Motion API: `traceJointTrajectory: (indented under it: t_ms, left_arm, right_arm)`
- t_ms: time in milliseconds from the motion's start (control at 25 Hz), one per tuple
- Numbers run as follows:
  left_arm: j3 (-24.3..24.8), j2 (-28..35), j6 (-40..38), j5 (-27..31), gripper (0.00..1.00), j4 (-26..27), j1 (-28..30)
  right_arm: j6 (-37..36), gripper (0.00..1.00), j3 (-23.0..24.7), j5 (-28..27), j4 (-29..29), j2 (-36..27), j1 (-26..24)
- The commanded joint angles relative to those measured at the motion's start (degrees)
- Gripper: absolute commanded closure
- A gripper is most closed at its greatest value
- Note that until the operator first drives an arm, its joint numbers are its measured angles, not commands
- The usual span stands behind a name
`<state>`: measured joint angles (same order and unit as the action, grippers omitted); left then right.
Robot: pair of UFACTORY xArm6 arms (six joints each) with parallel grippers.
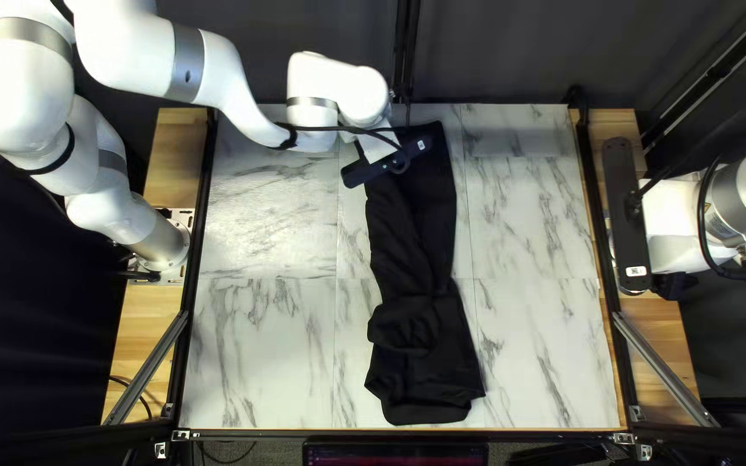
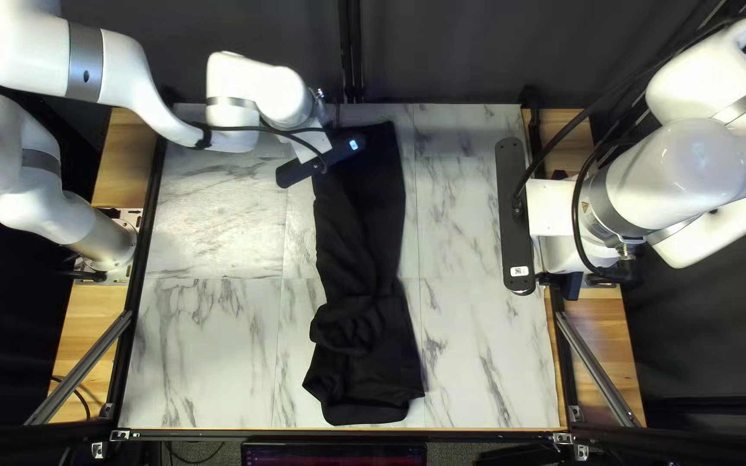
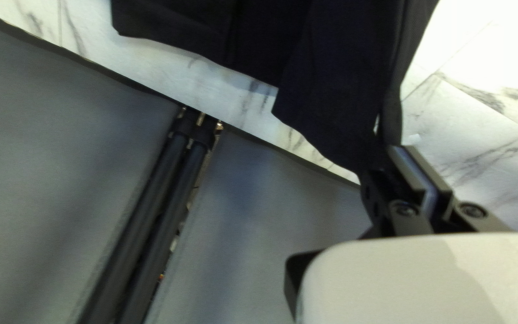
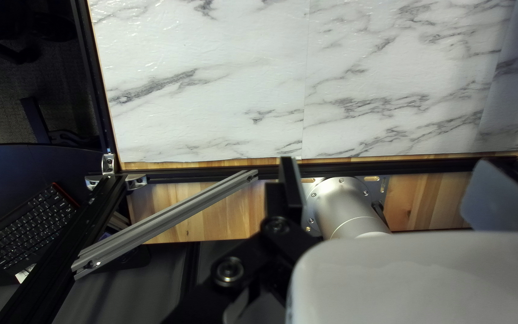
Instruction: Fold t-shirt
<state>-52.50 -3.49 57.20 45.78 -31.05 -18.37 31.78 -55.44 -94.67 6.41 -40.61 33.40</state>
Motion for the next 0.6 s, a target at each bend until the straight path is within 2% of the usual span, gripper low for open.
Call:
traceJointTrajectory:
  t_ms: [40,320,600]
  left_arm:
    - [1.1,-0.7,-0.9,-2.0,0.0,0.0,-0.5]
    - [-0.6,-5.2,-3.6,-4.3,0.0,0.1,0.9]
    - [-3.6,-11.2,-12.4,-4.2,0.0,-2.7,4.2]
  right_arm:
    - [0.0,0.0,0.0,0.0,0.0,0.0,0.0]
    - [0.0,0.0,0.0,0.0,0.0,0.0,0.0]
    - [0.0,0.0,0.0,0.0,0.0,0.0,0.0]
